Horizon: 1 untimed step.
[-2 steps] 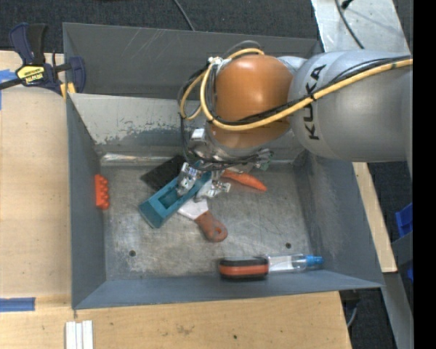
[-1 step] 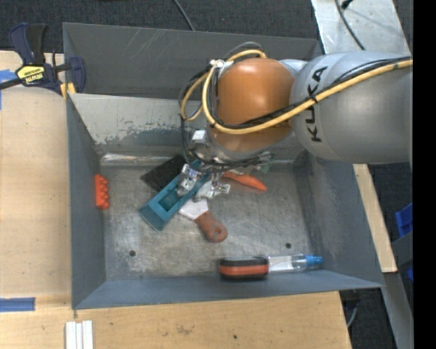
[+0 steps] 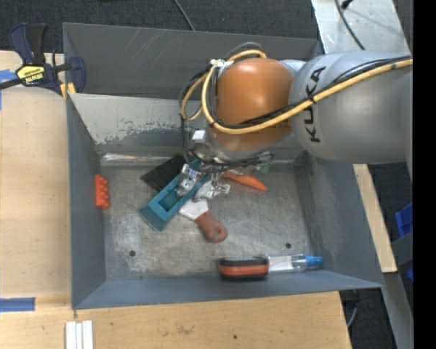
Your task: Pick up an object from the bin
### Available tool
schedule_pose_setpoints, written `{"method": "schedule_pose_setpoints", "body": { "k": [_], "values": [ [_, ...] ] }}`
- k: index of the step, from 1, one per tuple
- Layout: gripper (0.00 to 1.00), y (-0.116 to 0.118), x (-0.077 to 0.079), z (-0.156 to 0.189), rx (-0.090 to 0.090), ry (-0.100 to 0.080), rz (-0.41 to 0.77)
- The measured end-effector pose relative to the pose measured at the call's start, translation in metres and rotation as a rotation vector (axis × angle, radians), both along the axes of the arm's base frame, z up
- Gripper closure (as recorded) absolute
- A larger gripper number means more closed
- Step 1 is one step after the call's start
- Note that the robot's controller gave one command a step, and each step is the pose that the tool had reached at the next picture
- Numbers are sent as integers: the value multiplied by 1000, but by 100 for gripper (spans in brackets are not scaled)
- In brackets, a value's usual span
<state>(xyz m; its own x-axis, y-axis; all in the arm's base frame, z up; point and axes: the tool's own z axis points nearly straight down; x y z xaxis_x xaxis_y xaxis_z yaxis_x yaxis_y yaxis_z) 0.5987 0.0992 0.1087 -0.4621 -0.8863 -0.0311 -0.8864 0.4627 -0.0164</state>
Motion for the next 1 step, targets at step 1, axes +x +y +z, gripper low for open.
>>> {"method": "schedule_pose_setpoints", "body": {
  "k": [1],
  "values": [
    [100,0,0,0,0,1,-1]
  ]
}}
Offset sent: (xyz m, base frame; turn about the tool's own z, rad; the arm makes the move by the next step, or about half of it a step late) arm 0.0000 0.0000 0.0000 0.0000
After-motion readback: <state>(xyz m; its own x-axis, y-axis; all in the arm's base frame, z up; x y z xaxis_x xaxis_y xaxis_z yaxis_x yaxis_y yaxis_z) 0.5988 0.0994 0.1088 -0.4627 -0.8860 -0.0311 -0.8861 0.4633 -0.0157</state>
